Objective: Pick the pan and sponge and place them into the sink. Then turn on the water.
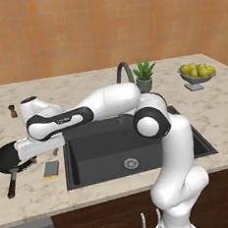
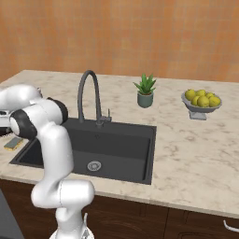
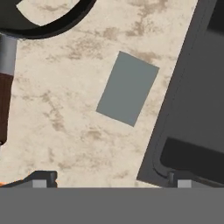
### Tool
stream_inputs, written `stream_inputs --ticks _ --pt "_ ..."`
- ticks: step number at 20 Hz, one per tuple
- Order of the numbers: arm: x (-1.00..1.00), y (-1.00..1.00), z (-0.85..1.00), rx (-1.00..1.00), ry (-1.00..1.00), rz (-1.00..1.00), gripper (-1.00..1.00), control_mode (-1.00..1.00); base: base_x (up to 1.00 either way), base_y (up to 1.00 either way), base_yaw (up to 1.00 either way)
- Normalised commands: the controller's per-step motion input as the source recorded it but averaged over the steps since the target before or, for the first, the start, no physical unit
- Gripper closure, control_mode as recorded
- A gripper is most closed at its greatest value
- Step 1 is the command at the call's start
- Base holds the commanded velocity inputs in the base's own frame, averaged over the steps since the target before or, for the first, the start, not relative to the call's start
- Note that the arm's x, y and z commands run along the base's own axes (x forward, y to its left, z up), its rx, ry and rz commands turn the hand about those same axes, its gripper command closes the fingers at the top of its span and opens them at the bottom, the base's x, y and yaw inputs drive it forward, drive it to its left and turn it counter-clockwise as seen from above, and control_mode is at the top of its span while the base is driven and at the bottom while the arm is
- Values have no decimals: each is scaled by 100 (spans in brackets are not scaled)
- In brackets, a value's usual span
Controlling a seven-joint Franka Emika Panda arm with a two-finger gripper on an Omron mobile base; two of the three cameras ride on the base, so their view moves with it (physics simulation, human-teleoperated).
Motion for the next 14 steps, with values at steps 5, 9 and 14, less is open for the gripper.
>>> stream_inputs --ticks 5,9,14 --pt "0 45 -12 -1 0 -11 -100 -100 0 0 0" --pt "0 14 -6 -7 0 0 -100 -100 0 0 0" --pt "0 42 -26 -1 0 -2 -100 -100 0 0 0"
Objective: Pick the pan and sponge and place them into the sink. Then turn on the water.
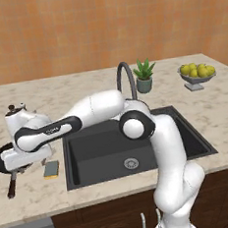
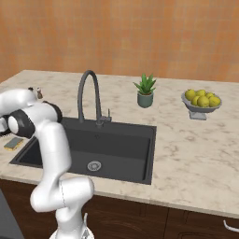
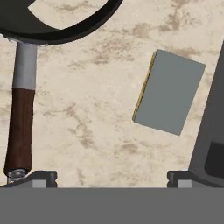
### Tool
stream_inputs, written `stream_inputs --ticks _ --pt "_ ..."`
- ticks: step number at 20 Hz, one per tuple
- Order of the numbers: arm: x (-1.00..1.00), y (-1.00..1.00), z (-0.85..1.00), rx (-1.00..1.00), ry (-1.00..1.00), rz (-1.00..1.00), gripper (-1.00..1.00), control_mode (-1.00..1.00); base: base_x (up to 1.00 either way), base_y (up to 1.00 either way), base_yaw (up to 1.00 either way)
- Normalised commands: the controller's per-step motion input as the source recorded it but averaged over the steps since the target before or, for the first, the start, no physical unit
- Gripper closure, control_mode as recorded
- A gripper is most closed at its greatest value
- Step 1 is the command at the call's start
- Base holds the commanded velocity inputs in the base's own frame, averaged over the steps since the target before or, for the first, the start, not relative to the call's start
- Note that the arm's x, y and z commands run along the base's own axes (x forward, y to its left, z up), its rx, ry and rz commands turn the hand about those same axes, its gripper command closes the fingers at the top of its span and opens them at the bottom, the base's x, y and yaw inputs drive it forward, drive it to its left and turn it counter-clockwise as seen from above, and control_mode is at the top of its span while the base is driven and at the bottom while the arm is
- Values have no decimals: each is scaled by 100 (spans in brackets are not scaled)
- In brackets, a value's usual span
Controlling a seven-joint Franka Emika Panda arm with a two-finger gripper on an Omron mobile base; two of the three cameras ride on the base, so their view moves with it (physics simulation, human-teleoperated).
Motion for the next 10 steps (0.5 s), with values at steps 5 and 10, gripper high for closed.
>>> stream_inputs --ticks 5,10 --pt "0 42 -23 0 -1 -5 -100 -100 0 0 0" --pt "5 43 -15 0 0 -6 -100 -100 0 0 0"
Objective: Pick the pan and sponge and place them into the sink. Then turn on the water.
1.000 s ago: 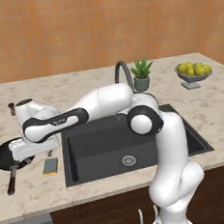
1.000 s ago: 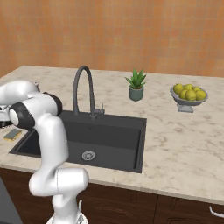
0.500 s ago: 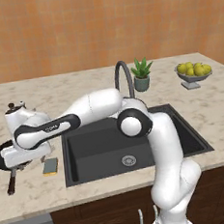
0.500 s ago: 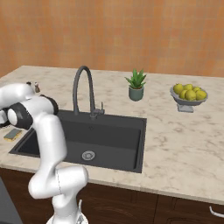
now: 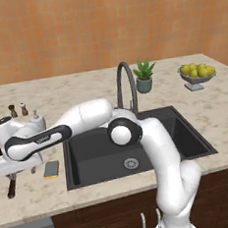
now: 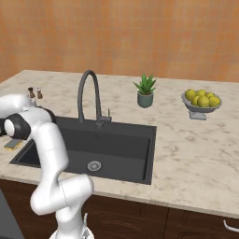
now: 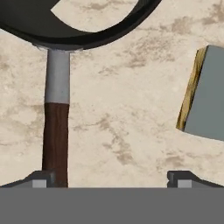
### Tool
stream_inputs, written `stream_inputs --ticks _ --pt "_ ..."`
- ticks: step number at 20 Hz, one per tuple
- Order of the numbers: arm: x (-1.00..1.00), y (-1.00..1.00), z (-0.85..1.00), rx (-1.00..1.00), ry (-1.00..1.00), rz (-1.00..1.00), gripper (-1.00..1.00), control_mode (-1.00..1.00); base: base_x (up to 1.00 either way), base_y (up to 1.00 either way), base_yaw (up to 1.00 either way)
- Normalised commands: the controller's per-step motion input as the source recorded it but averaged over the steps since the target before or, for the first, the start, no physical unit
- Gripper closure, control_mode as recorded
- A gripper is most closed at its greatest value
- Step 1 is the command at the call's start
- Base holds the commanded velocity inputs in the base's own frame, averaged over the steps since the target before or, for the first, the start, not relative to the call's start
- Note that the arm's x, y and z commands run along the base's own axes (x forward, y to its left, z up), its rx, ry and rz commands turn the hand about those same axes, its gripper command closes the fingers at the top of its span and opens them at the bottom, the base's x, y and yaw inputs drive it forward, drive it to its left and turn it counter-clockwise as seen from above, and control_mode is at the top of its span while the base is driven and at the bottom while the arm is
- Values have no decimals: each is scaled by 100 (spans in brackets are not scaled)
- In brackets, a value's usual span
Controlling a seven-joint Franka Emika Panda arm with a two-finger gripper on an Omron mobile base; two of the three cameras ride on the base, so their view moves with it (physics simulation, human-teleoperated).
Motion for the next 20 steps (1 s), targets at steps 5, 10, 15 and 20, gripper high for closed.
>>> stream_inputs --ticks 5,10,15,20 --pt "14 38 -16 0 0 -5 -100 -100 0 0 0" --pt "13 34 -19 0 0 -5 -100 -100 0 0 0" --pt "9 22 -20 0 0 -3 -100 -100 0 0 0" --pt "7 8 -18 0 0 -1 -100 -100 0 0 0"
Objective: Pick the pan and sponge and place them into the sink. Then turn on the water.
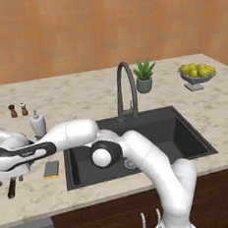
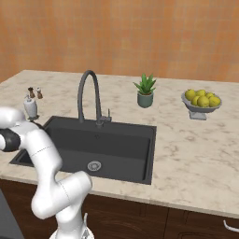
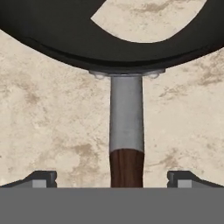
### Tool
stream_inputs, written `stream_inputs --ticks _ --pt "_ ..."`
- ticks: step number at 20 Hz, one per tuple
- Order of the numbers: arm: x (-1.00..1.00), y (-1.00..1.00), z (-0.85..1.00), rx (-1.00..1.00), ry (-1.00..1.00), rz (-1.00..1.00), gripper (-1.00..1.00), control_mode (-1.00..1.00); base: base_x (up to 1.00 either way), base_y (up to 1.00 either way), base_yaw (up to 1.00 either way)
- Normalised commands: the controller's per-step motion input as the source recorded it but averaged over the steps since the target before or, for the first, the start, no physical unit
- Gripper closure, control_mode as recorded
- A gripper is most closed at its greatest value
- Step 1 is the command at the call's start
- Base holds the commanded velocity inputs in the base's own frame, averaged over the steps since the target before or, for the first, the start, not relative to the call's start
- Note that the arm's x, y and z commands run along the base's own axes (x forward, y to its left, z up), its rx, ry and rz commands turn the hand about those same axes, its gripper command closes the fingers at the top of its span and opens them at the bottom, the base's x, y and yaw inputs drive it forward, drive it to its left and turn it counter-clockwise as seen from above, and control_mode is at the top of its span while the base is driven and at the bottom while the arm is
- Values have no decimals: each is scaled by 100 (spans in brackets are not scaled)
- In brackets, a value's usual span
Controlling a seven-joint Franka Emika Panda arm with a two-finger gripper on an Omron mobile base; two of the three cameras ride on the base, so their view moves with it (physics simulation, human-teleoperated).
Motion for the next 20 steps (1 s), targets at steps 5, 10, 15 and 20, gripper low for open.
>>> stream_inputs --ticks 5,10,15,20 --pt "6 3 -21 0 0 0 -100 -100 0 0 0" --pt "4 0 -16 0 0 0 -100 -100 0 0 0" --pt "1 0 -3 0 0 0 100 -100 0 0 0" --pt "0 0 0 -1 0 0 100 -100 0 0 0"
